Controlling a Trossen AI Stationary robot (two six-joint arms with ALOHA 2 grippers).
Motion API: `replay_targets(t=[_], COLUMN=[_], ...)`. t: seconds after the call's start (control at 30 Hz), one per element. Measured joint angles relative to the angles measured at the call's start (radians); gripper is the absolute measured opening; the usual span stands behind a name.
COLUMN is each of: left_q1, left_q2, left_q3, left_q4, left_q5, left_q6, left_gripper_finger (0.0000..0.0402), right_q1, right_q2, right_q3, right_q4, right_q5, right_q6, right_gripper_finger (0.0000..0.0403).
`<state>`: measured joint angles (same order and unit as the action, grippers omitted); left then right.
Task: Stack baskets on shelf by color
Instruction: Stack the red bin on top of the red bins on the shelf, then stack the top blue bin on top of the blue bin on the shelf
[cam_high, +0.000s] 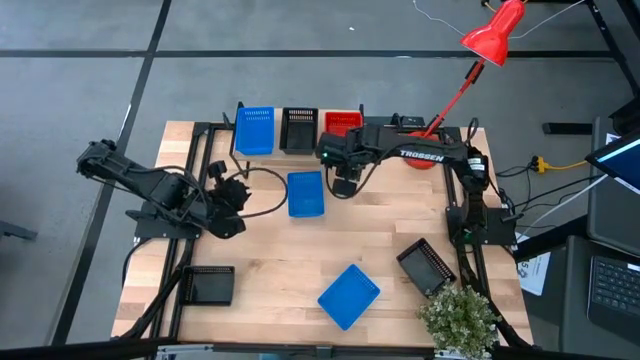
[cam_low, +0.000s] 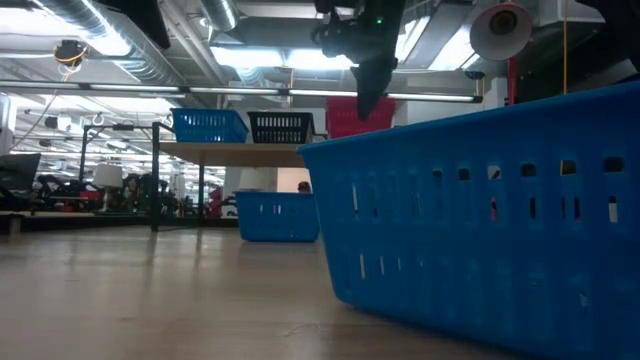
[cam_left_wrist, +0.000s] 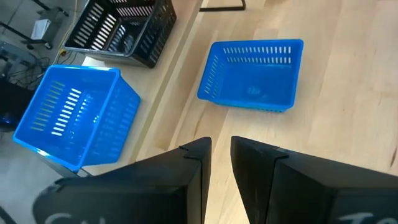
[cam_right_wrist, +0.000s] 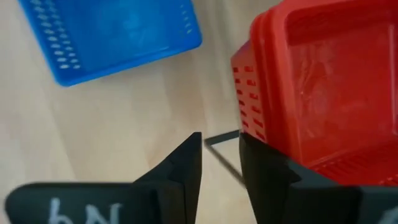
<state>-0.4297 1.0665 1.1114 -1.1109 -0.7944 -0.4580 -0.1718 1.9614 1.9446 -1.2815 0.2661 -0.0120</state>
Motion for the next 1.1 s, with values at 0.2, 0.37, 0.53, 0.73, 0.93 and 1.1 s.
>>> replay_targets(t=[0.2, 0.37, 0.53, 0.73, 0.93, 1.1], left_q1=[0.0, 0.0, 0.0, 0.013, 0.086, 0.237], left_q2=[0.0, 0.0, 0.0, 0.044, 0.18, 0.306], left_q3=[0.0, 0.0, 0.0, 0.0, 0.0, -0.001], left_q4=[-0.004, -0.004, -0.004, 0.101, 0.481, 0.553], left_q5=[0.0, 0.0, 0.0, 0.047, 0.26, 0.495], left_q6=[-0.002, -0.002, -0.002, -0.002, 0.269, 0.416], left_gripper_finger=[0.0054, 0.0054, 0.0054, 0.0054, 0.0054, 0.0054], right_q1=[-0.037, -0.042, -0.04, 0.01, 0.058, 0.092], right_q2=[0.0, 0.0, 0.0, -0.002, -0.046, -0.13], right_q3=[0.0, 0.0, 0.0, 0.064, 0.046, -0.035], right_q4=[0.039, 0.062, 0.064, -0.18, -0.281, -0.289], right_q5=[0.002, -0.003, -0.048, -0.181, -0.238, -0.273], right_q6=[0.004, 0.003, 0.031, 0.139, 0.089, 0.115], right_gripper_finger=[0.011, 0.011, 0.011, 0.011, 0.011, 0.011])
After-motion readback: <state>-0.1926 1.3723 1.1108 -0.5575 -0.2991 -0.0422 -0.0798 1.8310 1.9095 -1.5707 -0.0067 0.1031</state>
